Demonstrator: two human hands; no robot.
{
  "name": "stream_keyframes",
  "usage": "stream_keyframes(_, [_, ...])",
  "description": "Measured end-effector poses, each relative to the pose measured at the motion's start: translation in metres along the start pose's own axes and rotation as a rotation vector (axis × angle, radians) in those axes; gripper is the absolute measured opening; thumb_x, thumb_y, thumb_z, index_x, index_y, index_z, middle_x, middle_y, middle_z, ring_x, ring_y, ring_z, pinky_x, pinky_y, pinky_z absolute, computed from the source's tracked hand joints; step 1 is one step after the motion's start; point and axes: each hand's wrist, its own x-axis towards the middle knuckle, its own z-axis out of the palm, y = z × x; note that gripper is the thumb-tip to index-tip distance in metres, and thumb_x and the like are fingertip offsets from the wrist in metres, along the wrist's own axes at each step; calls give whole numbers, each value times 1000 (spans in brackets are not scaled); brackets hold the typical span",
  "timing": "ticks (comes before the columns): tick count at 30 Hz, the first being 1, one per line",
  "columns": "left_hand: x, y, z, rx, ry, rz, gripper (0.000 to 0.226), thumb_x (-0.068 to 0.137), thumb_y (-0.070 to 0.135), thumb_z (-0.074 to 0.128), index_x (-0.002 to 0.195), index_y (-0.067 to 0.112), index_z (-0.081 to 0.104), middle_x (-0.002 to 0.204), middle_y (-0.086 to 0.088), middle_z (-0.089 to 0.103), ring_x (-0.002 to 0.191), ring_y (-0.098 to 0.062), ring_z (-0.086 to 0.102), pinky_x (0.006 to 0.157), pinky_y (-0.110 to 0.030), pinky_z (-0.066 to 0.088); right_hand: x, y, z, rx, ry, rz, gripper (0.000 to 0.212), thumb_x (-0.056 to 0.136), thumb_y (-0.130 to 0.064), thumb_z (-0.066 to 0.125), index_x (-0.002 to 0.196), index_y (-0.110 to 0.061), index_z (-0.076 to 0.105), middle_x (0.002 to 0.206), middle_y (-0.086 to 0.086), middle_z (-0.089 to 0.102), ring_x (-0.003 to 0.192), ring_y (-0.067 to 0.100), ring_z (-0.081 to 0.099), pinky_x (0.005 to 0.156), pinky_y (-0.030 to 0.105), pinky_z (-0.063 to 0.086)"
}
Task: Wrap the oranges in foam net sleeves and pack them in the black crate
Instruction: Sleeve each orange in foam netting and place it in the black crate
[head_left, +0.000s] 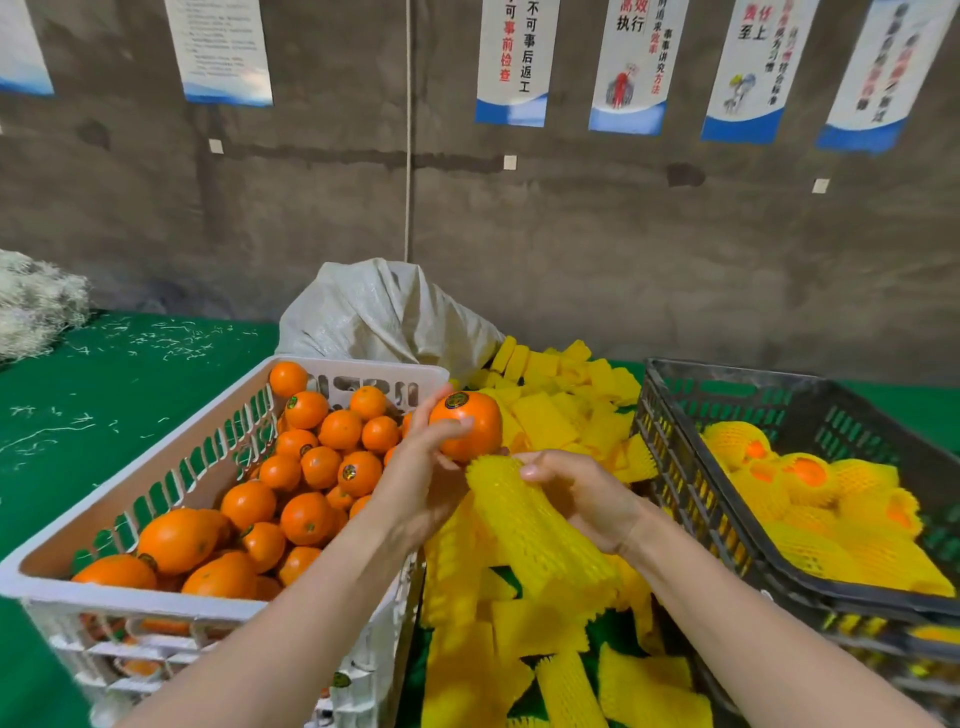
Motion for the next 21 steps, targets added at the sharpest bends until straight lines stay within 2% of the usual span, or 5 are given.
stream_keyframes(4, [1, -25, 26, 16, 108, 37, 25, 92, 17, 53, 113, 31, 57, 124, -12, 58, 110, -33, 60, 83, -43, 53, -3, 1, -12, -81, 164, 8, 32, 89, -3, 43, 117, 7, 55, 85, 1, 67, 76, 6, 66, 71, 18, 52])
stream_keyframes(8, [5, -43, 35, 164, 244, 174, 34, 91, 15, 54, 122, 31, 54, 130, -4, 53, 115, -20, 55, 94, -38, 50, -8, 6, -23, -314, 312, -51, 19, 93, -5, 44, 94, -9, 62, 90, 9, 61, 92, 24, 55, 82, 31, 41])
stream_keyframes(15, [10, -66, 49, 73, 263, 251, 23, 92, 15, 53, 108, 30, 60, 103, 13, 59, 73, 10, 64, 57, -10, 49, -10, 22, -37, -699, 642, -393, 20, 87, -4, 56, 73, -17, 58, 92, -1, 47, 90, 5, 47, 77, 5, 32])
stream_keyframes(18, [6, -71, 53, 172, 267, 256, 27, 85, 47, 55, 108, 33, 57, 114, 10, 57, 101, 0, 57, 80, -18, 46, -11, 34, -37, -724, 698, -501, 22, 89, -5, 56, 73, -21, 56, 91, -2, 48, 92, 11, 49, 78, 6, 33])
stream_keyframes(21, [5, -72, 54, 430, 313, 316, 52, 78, 63, 37, 115, 30, 52, 112, 15, 53, 105, -2, 48, 74, -6, 35, -15, 43, -30, -842, 752, -721, 12, 90, -17, 51, 81, -13, 59, 91, -1, 51, 92, 12, 50, 82, 13, 37])
